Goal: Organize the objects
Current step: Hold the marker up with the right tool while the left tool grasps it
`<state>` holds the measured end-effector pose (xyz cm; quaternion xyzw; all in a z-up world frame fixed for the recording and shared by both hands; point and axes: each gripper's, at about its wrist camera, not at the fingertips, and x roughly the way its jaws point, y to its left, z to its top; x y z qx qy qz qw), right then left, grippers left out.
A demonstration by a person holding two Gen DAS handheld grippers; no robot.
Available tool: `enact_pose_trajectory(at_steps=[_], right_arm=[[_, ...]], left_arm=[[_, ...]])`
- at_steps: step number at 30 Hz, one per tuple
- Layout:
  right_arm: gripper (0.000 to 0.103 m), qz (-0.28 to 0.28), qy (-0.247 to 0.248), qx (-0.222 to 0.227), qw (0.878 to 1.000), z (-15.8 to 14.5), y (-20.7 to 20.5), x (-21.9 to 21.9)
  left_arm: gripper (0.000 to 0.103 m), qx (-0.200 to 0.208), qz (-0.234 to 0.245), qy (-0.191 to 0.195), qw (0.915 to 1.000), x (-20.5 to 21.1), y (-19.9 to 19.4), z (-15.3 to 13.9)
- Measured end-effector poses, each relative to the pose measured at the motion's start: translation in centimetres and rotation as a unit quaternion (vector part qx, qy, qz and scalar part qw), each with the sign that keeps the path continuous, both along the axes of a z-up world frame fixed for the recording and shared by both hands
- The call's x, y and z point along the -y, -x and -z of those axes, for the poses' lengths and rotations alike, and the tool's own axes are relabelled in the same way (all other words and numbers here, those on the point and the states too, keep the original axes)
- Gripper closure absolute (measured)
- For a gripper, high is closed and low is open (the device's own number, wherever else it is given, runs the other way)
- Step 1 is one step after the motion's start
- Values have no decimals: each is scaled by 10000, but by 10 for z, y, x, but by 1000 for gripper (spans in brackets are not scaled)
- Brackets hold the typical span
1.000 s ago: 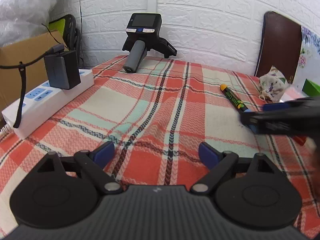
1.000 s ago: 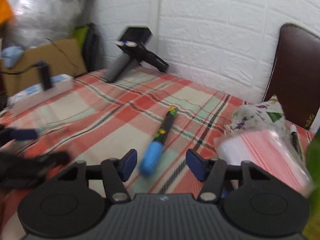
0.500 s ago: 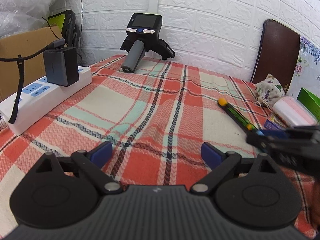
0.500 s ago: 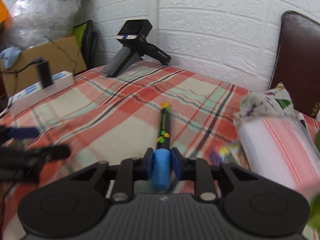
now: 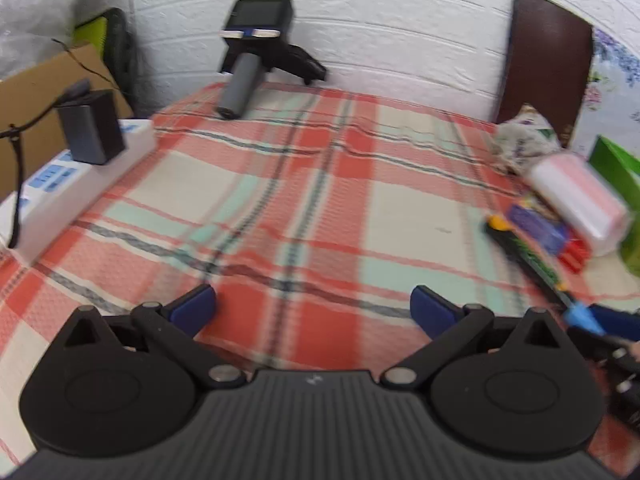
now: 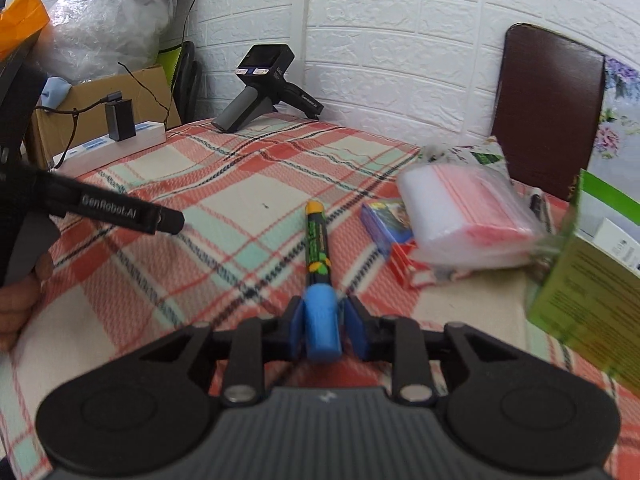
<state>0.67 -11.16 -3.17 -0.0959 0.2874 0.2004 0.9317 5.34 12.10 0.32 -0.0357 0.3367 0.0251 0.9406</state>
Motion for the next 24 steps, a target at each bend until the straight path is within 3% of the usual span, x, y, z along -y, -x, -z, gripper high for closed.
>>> enact_pose_trajectory(at_steps=[5, 7, 11, 12, 14, 16, 21, 24], right_arm=[[77, 25, -8, -12, 10000, 0, 4, 4], [83, -57, 124, 72, 9999, 1, 7, -1], [84, -87, 485, 335, 9982, 3, 15, -12], [84, -90, 562, 383, 9976, 4, 17, -15], [84, -168, 718, 515, 9959, 4, 21, -19], [84, -306, 845, 731, 9933, 6, 30, -23], [83, -378, 977, 1140, 9879, 4, 42, -26], [82, -280, 966, 1362, 9856, -2, 46, -20]], left_arm=[[0, -429, 355, 386, 9977, 42, -9, -12], [0, -600, 337, 424, 9967, 56, -17, -13], [3, -928, 324, 645, 9931, 77, -31, -10], [8, -951, 307, 609, 9931, 83, -35, -10], [35, -884, 493, 624, 9929, 94, -39, -11], [70, -880, 667, 507, 9926, 104, -40, -12], [78, -891, 765, 1020, 9878, 100, -39, -22], [80, -733, 906, 1055, 9876, 109, -38, -40]])
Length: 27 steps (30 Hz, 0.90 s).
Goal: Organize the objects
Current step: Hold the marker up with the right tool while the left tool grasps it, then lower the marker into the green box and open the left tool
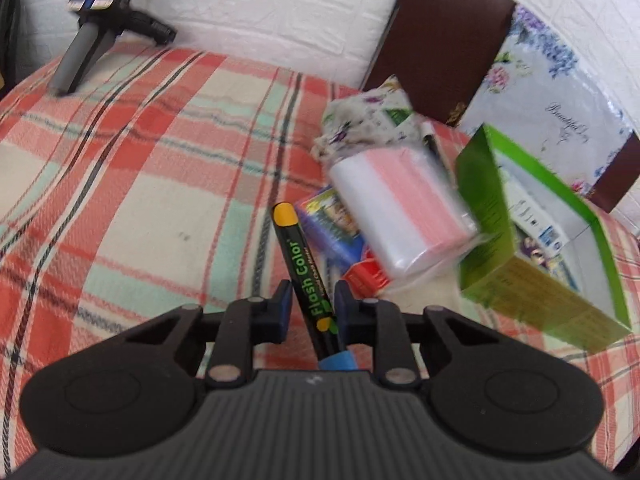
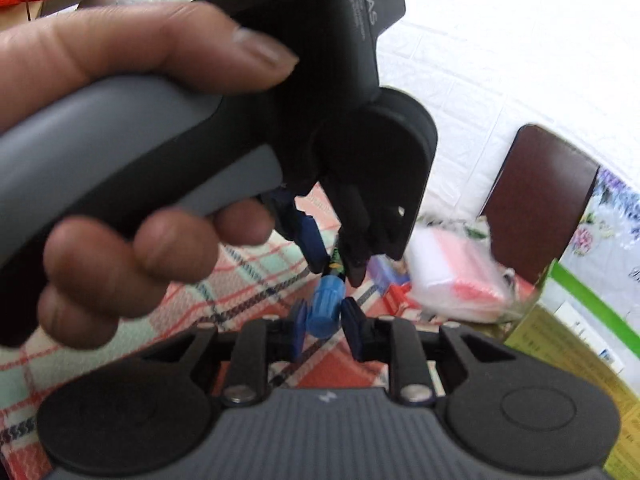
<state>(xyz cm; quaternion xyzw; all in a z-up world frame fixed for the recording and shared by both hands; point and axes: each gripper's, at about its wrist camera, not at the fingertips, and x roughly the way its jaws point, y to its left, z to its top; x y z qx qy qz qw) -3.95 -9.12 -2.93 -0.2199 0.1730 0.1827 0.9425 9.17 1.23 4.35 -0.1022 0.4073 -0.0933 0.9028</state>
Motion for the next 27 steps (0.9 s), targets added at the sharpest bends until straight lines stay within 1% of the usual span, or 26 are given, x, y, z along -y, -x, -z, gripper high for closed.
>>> enact_pose_trajectory(at_steps=[4, 7, 10, 13, 16, 17, 18, 19, 20, 21, 23, 24, 25, 26, 27], right_arm=[[81, 331, -23, 425, 9985, -15, -5, 19], [81, 691, -68, 778, 9946, -29, -13, 41], [81, 1114, -66, 1001, 9887, -36, -24, 67], [81, 1486, -66, 991, 9839, -35, -41, 91], [81, 1802, -122, 855, 9798, -31, -61, 113], [80, 1904, -105, 747, 9788, -28, -69, 118], [76, 1981, -108, 583, 9784, -25, -77, 123], [68, 2054, -193, 517, 9771, -24, -80, 128], [64, 2098, -309, 530, 9758, -25, -80, 132], [61, 2100, -383, 520, 9756, -25, -79, 135], [60, 2092, -437, 560, 9753, -24, -75, 136], [60, 2092, -451, 595, 9750, -23, -73, 135], [60, 2090, -474, 621, 9748, -22, -72, 134], [60, 2072, -538, 631, 9748, -22, -70, 134], [59, 2042, -626, 628, 9749, -23, -68, 134]], left_arm=[[81, 419, 421, -12, 9982, 30, -6, -32], [81, 695, 822, 88, 9942, 61, -17, -54], [81, 862, 1199, 141, 9889, 97, -29, -66], [81, 960, 1504, 4, 9840, 135, -41, -67], [81, 791, 1774, -41, 9810, 164, -56, -55], [79, 728, 1848, -102, 9800, 171, -61, -49], [77, 703, 1807, -255, 9807, 177, -64, -44], [76, 683, 1728, -423, 9817, 180, -66, -39], [76, 673, 1679, -511, 9822, 179, -67, -36], [76, 681, 1674, -476, 9824, 174, -66, -35], [76, 716, 1644, -341, 9832, 160, -62, -36], [76, 717, 1703, -165, 9826, 151, -59, -37], [70, 759, 1672, -68, 9830, 142, -55, -38], [66, 871, 1515, -139, 9845, 134, -50, -41], [59, 1022, 1388, -199, 9848, 123, -44, -42]])
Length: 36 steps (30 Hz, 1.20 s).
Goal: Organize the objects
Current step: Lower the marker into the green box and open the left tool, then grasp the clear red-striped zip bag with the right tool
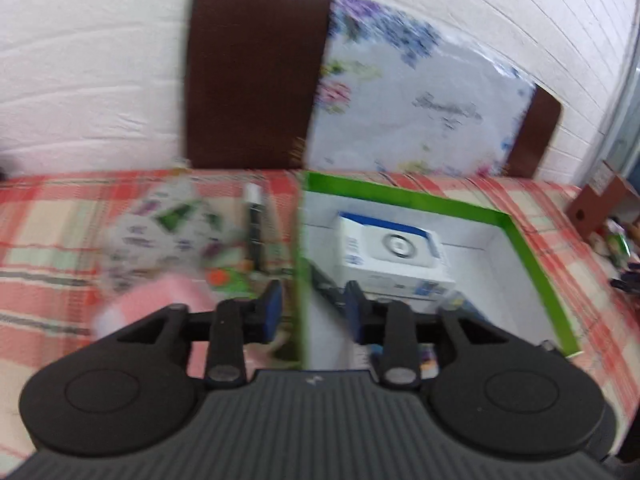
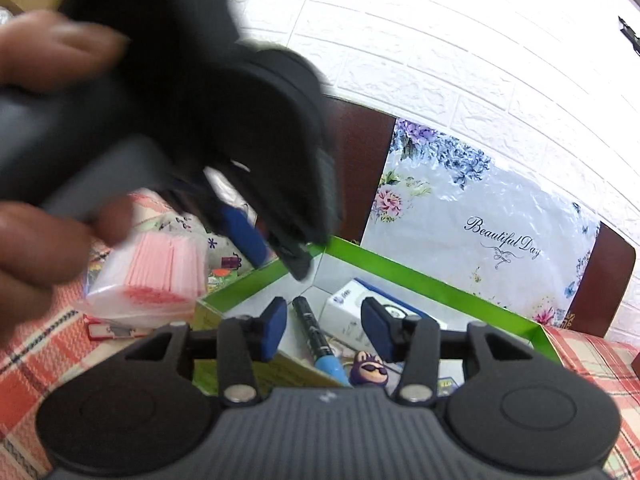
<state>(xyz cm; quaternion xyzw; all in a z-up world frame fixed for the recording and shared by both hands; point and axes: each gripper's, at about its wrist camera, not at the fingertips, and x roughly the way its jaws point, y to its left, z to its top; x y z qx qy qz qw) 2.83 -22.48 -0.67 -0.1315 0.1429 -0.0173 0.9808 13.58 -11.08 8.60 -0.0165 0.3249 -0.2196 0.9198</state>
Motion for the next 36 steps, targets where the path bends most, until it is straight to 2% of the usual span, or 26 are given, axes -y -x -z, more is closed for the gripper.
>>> enact_pose_trajectory(at_steps=[3, 5, 9, 12, 13, 14, 16, 17, 19, 21, 23, 24, 26, 27, 29, 31, 34, 36], right_arm=[[59, -106, -101, 67, 9999, 0, 9, -7], [59, -339, -175, 117, 9992, -2, 12, -13], [58, -983, 42, 15, 9951, -4, 15, -42], [56, -1329, 388, -123, 9903, -1, 3, -77], [51, -1401, 508, -194, 9886, 0, -2, -85], [47, -1449, 646, -251, 9870, 2, -9, -93], [19, -1553, 1019, -368, 9819, 11, -23, -109], [16, -1573, 1215, -421, 9791, 15, -31, -116], [17, -1513, 1484, -621, 9753, 20, -53, -125], [15, -1427, 1417, -984, 9746, 24, -74, -127], [8, -1326, 1150, -1197, 9772, 22, -93, -122], [8, -1336, 907, -1409, 9768, 20, -105, -119], [9, -1397, 45, -2061, 9685, 15, -126, -101], [11, -1390, -177, -2194, 9655, 13, -133, -95], [17, -1359, -123, -2197, 9660, 12, -129, -94], [28, -1314, -19, -2052, 9698, 12, -115, -97], [33, -1571, 478, -1642, 9727, 18, -77, -113], [31, -1875, 818, -1543, 9666, 27, -46, -125]], left_arm=[[58, 183, -381, 48, 9991, -41, 10, 2], [58, 70, -802, -168, 9966, -69, 9, 13], [58, -8, -1582, -758, 9845, -125, 10, 44], [51, -186, -1981, -782, 9769, -161, 14, 65], [51, -234, -2041, -757, 9757, -169, 14, 72], [49, -109, -2045, -725, 9761, -176, 18, 77], [32, 199, -1993, -806, 9764, -180, 25, 85], [30, 307, -2003, -760, 9763, -182, 27, 89], [21, 364, -1929, -601, 9787, -184, 26, 90], [18, 391, -1879, -606, 9795, -179, 23, 91], [16, 414, -1838, -529, 9807, -180, 24, 92], [15, 415, -1831, -432, 9813, -183, 26, 92], [15, 416, -1828, -253, 9820, -188, 27, 91], [14, 419, -1828, -201, 9820, -188, 29, 91], [14, 427, -1825, -167, 9821, -189, 28, 92], [14, 431, -1822, -142, 9822, -189, 29, 92], [13, 425, -1821, -112, 9823, -190, 29, 92], [13, 423, -1821, -163, 9822, -189, 29, 92]])
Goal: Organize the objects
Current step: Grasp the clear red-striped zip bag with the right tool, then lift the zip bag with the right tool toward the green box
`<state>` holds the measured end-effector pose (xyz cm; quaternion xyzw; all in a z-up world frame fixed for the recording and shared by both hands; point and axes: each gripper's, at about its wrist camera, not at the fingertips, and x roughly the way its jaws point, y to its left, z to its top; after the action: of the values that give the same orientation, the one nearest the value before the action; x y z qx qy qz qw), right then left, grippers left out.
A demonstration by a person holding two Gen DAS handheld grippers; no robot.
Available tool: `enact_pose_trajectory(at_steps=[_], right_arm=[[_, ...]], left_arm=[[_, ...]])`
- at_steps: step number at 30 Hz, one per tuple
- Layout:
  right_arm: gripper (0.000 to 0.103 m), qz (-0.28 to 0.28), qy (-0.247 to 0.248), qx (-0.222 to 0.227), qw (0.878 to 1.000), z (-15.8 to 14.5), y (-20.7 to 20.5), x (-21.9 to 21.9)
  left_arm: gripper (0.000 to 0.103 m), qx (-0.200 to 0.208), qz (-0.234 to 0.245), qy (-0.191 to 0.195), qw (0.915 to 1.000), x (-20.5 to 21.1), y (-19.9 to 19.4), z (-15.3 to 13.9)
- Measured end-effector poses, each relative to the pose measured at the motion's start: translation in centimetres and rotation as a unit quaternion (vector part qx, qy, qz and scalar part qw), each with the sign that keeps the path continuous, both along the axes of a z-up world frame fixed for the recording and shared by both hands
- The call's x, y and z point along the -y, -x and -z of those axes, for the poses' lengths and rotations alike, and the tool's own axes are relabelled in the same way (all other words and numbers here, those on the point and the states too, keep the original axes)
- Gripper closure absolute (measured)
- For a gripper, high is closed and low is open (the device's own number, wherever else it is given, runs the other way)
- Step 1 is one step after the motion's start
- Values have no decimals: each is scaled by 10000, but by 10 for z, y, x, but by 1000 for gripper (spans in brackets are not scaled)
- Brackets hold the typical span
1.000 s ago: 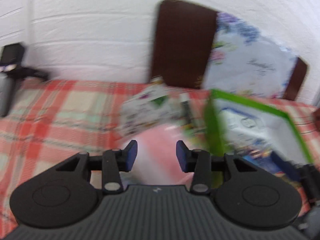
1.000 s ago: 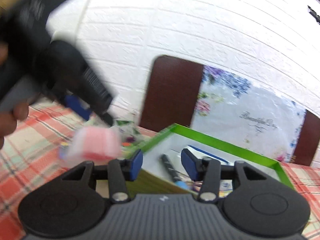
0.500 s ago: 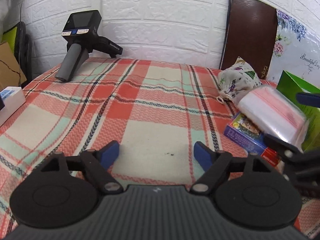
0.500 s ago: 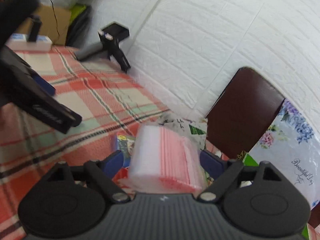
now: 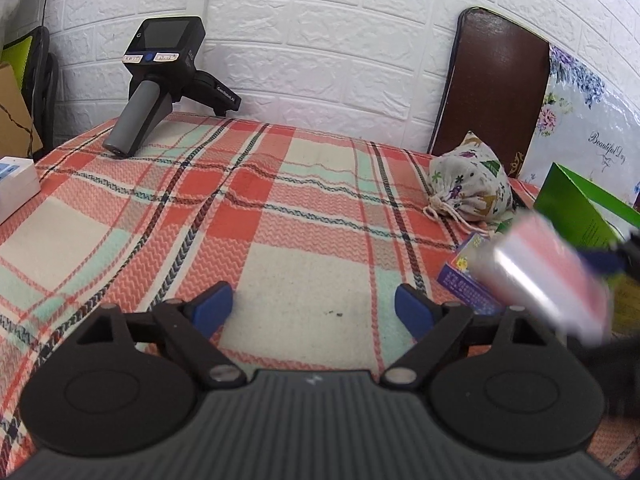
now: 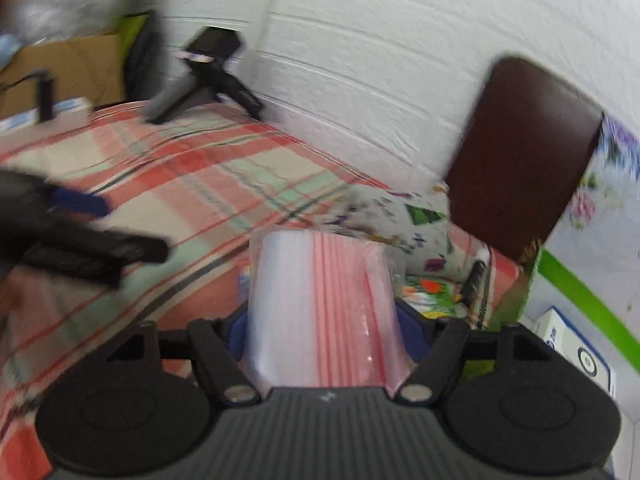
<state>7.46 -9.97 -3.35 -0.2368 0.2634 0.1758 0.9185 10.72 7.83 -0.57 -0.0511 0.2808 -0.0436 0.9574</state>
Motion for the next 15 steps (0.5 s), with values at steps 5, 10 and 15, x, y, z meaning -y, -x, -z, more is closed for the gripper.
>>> enact_pose_trajectory(at_steps=[5, 10, 15], right_arm=[[33, -551, 592, 627, 9948, 17, 81, -16], [7, -457, 173, 395, 9980, 9, 101, 9], [3, -52, -914, -607, 9939, 5, 101, 53]], left_arm=[[12, -75, 60, -239, 9997, 5, 1, 0], [12, -201, 137, -387, 9990, 7, 7, -2], [13, -378, 271, -418, 9980, 9, 29, -8]])
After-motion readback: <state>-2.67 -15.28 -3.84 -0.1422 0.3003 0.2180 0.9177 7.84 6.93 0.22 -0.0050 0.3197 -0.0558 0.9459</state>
